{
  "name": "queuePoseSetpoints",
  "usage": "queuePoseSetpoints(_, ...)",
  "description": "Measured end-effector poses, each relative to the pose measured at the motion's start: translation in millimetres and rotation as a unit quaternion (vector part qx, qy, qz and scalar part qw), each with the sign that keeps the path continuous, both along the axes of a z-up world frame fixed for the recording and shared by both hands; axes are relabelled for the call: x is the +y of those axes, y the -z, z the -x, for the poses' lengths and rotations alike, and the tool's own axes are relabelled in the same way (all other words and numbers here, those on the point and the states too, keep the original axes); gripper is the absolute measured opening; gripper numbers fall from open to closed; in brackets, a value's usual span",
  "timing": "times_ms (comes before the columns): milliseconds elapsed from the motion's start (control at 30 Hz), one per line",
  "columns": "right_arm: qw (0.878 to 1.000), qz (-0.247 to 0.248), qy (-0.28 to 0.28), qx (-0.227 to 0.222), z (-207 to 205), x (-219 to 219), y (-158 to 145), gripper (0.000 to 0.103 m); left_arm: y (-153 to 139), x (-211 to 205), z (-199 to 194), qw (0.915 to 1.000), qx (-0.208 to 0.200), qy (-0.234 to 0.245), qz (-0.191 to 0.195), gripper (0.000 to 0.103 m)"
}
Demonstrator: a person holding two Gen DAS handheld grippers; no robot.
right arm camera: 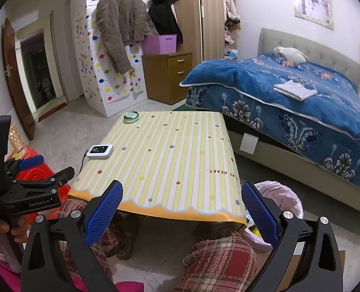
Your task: Collect trash
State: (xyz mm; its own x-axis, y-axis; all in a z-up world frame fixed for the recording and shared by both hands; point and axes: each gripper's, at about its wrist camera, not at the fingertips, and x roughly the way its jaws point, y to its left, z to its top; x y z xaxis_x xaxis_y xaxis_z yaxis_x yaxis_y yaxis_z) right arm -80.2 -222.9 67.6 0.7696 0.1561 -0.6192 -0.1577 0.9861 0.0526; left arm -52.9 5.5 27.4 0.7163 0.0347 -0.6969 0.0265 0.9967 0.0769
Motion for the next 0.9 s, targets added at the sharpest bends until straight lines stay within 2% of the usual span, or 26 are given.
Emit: queuePoseSetpoints(900,1.000,-0.004,0.007,0.007,1.2,-2.4,9.7,0.096,8.3,-1.4,0.8,1.0000,0.005,0.003,0.000,0.096)
